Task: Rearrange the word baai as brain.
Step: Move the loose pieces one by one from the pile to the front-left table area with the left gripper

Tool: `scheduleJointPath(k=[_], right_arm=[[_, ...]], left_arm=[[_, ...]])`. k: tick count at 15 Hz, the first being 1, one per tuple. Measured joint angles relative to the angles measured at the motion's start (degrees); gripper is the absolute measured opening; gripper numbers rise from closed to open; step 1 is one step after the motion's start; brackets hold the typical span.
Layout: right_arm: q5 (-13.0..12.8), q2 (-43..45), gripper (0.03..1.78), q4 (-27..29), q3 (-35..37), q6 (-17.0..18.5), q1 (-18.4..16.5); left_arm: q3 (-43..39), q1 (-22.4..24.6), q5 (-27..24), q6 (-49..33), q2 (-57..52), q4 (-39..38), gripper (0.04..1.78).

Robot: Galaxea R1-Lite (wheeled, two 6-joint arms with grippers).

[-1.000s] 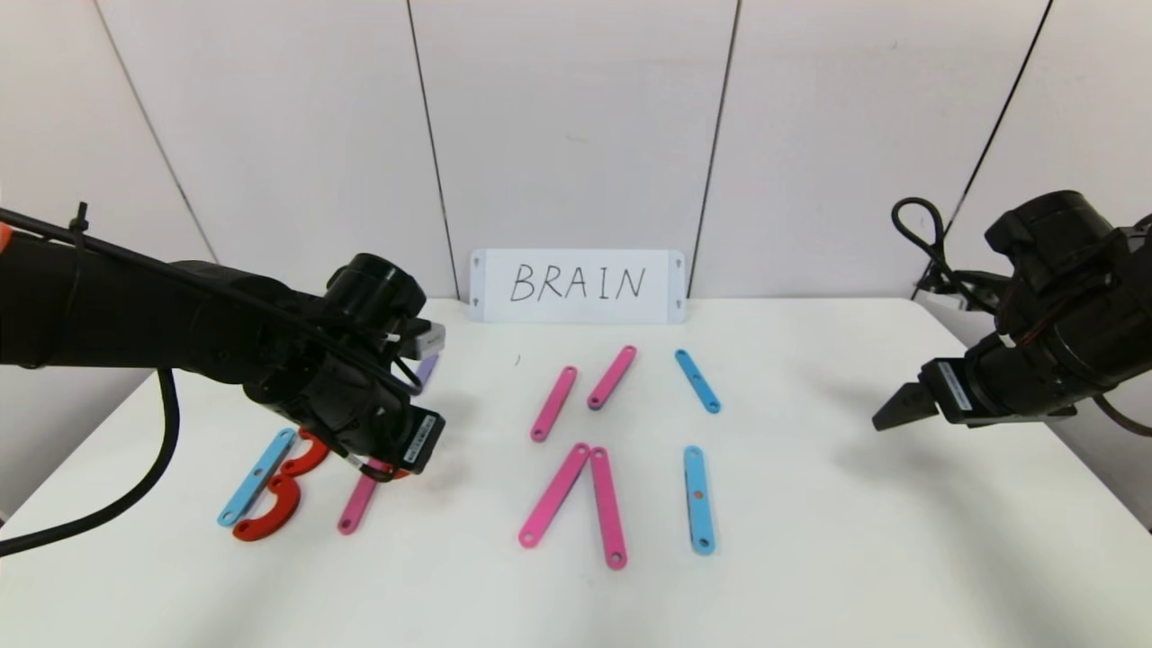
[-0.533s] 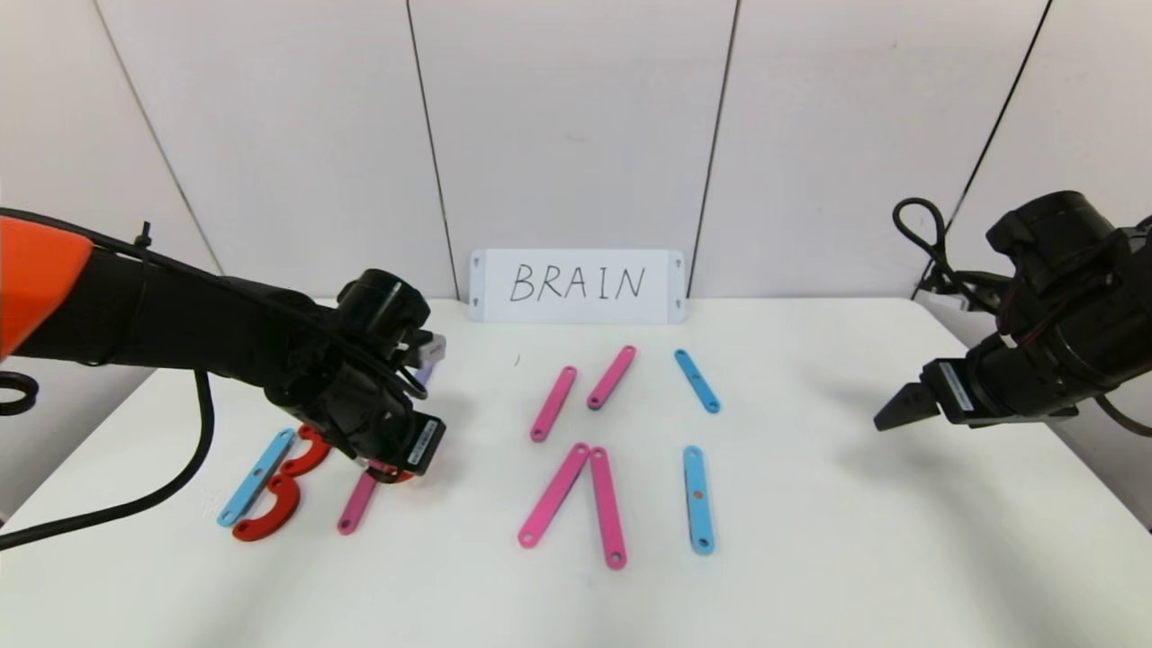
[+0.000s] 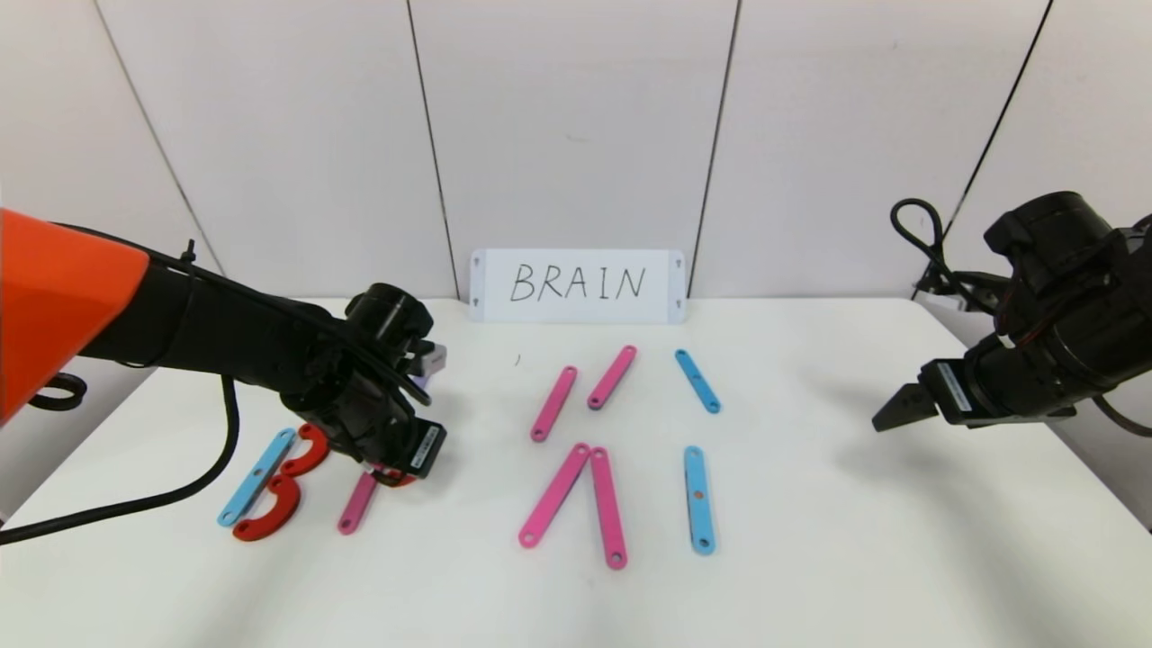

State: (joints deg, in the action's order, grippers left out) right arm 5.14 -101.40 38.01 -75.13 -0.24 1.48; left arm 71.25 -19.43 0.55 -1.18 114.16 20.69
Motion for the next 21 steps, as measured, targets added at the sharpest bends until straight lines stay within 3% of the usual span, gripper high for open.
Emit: scheduleJointPath(k=[17, 21], right_arm=[[0.1, 0.2, 1.71, 0.0, 0.1, 0.1, -0.1], [0.0, 0.2, 1.71, 0.0, 0.1, 0.1, -0.1]], left_arm=[[-1.3, 1.9, -0.1, 5.9, 1.5, -0.9, 0.3], [-1.5, 1.9, 0.0, 6.3, 1.6, -0.7, 0.46]])
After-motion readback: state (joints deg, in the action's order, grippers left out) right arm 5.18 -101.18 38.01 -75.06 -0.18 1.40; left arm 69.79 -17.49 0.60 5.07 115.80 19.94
